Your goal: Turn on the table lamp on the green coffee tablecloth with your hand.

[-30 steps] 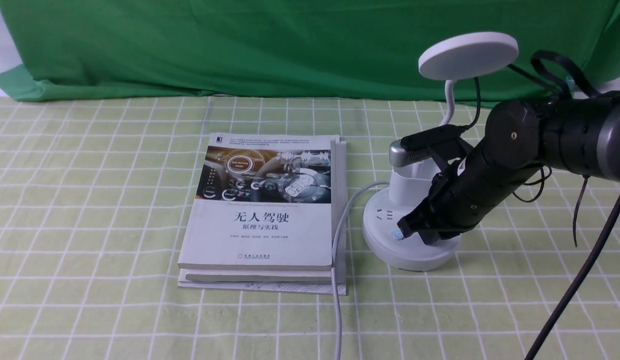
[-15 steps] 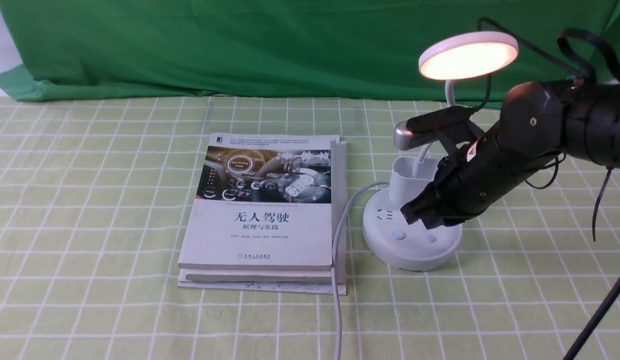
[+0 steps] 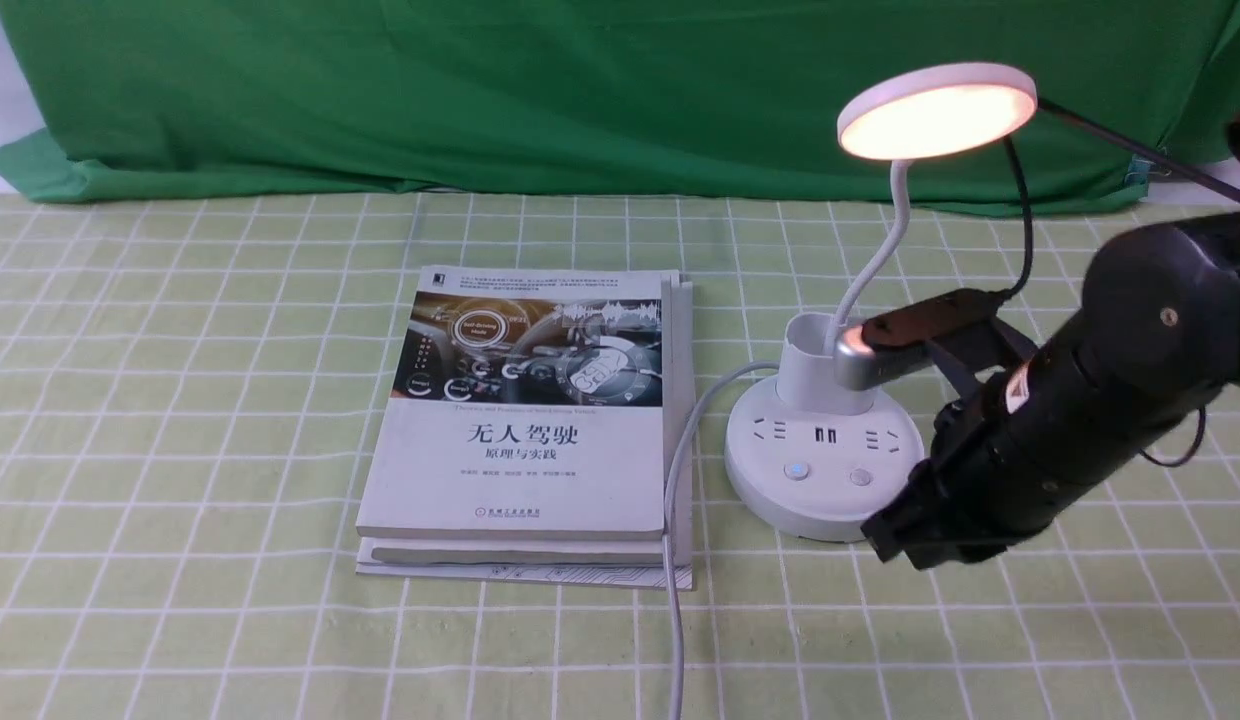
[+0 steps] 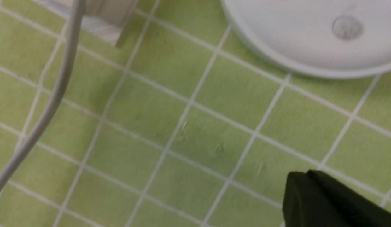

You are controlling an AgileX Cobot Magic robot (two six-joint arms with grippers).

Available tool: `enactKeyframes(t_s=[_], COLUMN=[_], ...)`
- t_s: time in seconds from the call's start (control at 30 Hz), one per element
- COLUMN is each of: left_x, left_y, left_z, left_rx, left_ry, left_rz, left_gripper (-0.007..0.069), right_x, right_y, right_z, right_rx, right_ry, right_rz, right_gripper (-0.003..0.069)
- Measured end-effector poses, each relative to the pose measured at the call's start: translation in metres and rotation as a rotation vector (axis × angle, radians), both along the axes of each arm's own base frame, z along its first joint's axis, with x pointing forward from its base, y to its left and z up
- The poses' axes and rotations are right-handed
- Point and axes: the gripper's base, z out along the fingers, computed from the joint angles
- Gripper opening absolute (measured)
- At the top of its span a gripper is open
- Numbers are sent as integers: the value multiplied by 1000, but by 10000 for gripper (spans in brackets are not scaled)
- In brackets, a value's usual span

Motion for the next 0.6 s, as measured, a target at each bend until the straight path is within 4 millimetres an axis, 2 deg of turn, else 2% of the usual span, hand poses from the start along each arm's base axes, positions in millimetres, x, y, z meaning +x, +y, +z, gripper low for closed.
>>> enactKeyframes(t_s=[0.07, 0.1, 0.13, 0.2, 0.23, 0.33, 0.53, 0.6], left_x=[0, 0, 0, 0, 0, 0, 0, 0], left_y=[0, 0, 0, 0, 0, 0, 0, 0], left_z=[0, 0, 0, 0, 0, 0, 0, 0], left_rx=[0, 0, 0, 0, 0, 0, 0, 0], left_ry=[0, 0, 0, 0, 0, 0, 0, 0], left_rz=[0, 0, 0, 0, 0, 0, 0, 0], left_gripper=[25, 25, 25, 25, 25, 25, 25, 25], right_x=[-25, -27, -44, -62, -64, -90, -105, -108], right_y=[-8, -9, -13, -20, -21, -31, -40, -43], right_z=[7, 7, 12, 17, 17, 29, 55, 67], right_rx=[16, 18, 34, 55, 58, 108, 213, 263], right_ry=[-6, -7, -17, -25, -24, -12, -128, -223], right_rz=[-25, -27, -42, -70, -76, -161, -202, -200], right_gripper=[31, 31, 31, 33, 33, 38, 47, 50])
